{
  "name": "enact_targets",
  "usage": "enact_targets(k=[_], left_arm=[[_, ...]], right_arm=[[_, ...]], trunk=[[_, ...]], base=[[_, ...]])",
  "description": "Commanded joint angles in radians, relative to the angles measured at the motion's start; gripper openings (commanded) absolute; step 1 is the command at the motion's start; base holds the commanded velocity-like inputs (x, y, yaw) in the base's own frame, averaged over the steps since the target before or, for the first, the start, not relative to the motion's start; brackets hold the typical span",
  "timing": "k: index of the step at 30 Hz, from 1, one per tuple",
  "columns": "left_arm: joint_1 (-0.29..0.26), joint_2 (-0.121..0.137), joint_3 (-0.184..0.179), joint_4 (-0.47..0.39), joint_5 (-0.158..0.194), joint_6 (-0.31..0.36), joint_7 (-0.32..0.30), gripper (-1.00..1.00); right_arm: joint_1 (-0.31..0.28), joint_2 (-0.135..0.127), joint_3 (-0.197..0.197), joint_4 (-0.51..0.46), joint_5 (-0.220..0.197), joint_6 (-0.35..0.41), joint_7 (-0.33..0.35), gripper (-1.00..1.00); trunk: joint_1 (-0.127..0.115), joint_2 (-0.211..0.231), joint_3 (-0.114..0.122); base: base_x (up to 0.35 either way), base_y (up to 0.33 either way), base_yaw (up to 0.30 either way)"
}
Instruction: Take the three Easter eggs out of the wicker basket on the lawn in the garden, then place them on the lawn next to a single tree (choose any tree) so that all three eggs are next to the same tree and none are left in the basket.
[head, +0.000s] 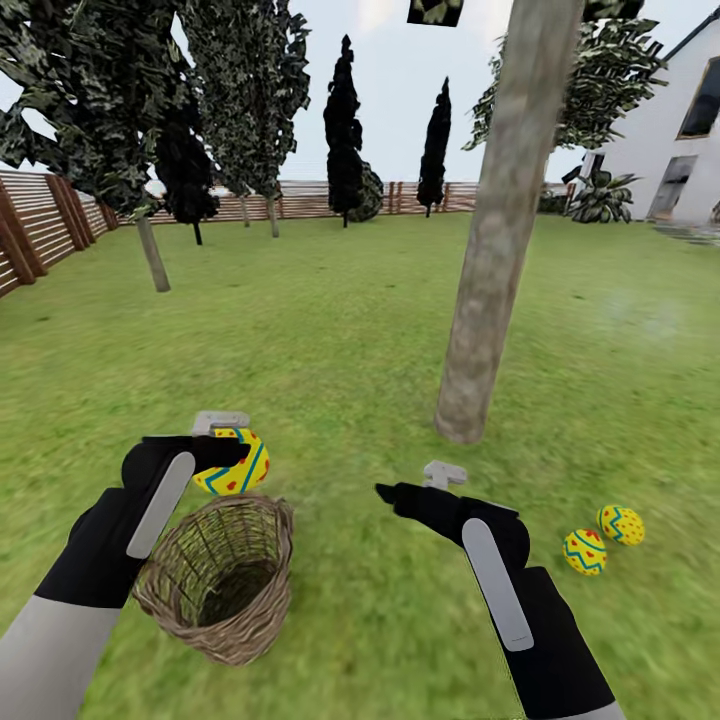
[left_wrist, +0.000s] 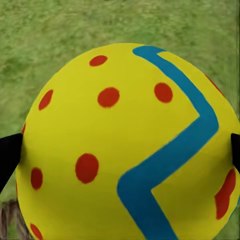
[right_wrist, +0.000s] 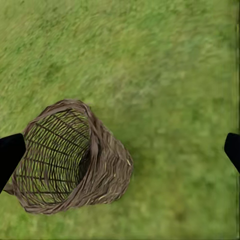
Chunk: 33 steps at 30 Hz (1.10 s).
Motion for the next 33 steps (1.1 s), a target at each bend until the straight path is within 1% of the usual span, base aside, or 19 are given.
enact_targets(k=[1,19,24,33], left_arm=[[-0.001,0.001,-0.002,-0.001,0.01,0.003,0.01,-1.0],[-0.001,0.001,-0.004,0.001,0.01,0.003,0.012,-1.0],[-0.001,0.001,-0.003,0.003,0.01,0.003,0.012,-1.0],[-0.001,0.001,-0.003,0.006,0.01,0.003,0.012,-1.0]], right_arm=[[-0.001,0.0,0.001,-0.001,-0.01,0.002,-0.01,1.0],[-0.001,0.0,0.0,0.001,-0.01,0.002,-0.01,1.0],[-0.001,0.0,0.0,0.021,-0.012,0.002,-0.01,1.0],[-0.001,0.0,-0.001,0.024,-0.012,0.002,-0.01,1.0]], trunk=[[0.0,0.0,0.0],[0.0,0.0,0.019],[0.0,0.0,0.023],[0.0,0.0,0.031]], base=[[0.0,-0.217,-0.224],[0.0,-0.273,-0.215],[0.0,-0.279,-0.193],[0.0,-0.279,-0.232]])
